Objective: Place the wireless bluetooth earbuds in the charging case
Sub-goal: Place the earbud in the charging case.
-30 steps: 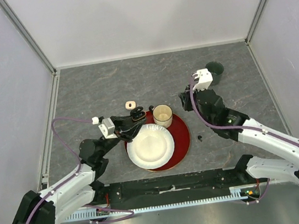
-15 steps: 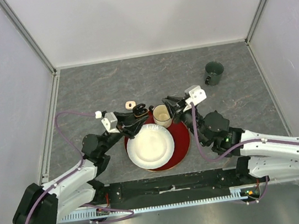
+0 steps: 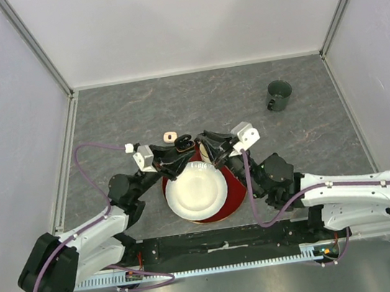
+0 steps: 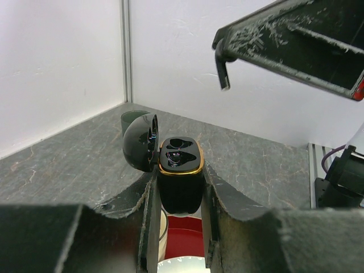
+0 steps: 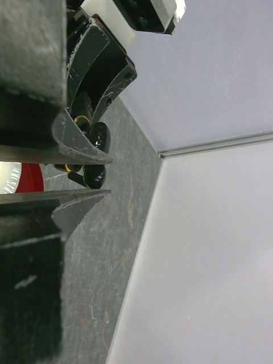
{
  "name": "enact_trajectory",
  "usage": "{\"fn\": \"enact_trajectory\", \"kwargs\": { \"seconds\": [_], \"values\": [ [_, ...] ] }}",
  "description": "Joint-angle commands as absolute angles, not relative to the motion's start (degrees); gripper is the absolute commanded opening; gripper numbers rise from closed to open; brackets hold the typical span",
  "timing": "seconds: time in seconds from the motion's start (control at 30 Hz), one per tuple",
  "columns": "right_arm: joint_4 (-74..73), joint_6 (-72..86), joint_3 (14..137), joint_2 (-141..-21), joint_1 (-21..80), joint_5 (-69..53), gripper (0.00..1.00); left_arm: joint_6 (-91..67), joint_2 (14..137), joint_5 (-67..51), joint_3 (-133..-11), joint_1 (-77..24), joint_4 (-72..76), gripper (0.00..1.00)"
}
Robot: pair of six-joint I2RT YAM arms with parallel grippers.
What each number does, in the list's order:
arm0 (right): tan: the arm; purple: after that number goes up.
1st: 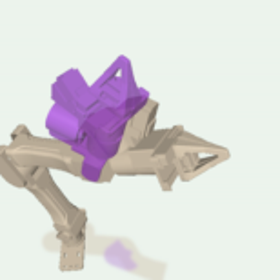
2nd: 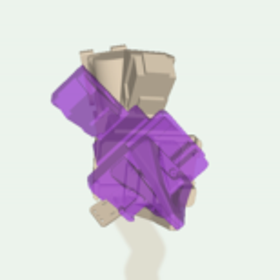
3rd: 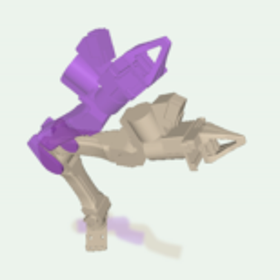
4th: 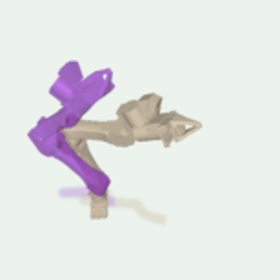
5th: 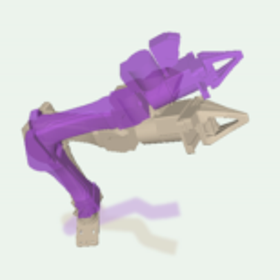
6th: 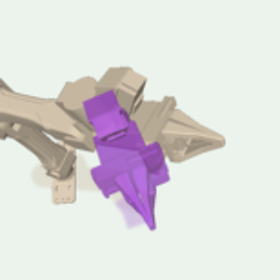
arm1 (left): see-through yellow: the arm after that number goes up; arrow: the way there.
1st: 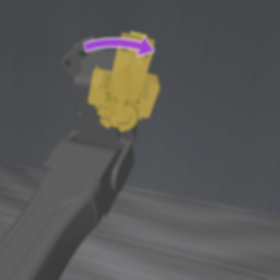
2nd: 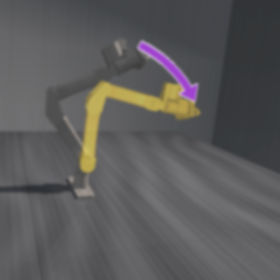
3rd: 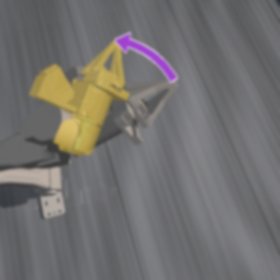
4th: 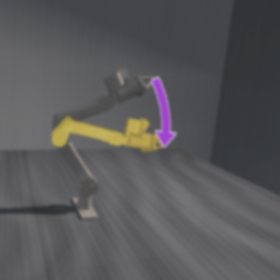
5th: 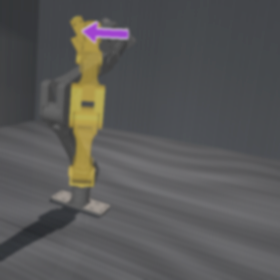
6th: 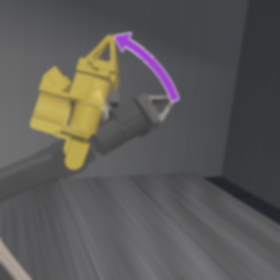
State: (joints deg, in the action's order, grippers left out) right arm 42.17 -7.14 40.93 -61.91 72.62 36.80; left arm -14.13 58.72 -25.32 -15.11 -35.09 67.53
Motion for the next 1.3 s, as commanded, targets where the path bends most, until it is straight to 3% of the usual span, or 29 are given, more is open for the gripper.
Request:
{"fn": "enact_trajectory", "kwargs": {
  "seconds": [0.0, 1.27],
  "values": [
    [47.81, -7.65, 41.13, -64.16, 73.39, 33.93, 0.00, -14.94, 59.06, -26.37, -16.52, -35.68, 73.12, 0.02],
    [47.81, -14.32, 40.78, -68.29, 73.65, 31.47, 0.00, -13.80, 55.99, -30.06, -16.35, -36.56, 73.92, 0.02]
  ]
}}
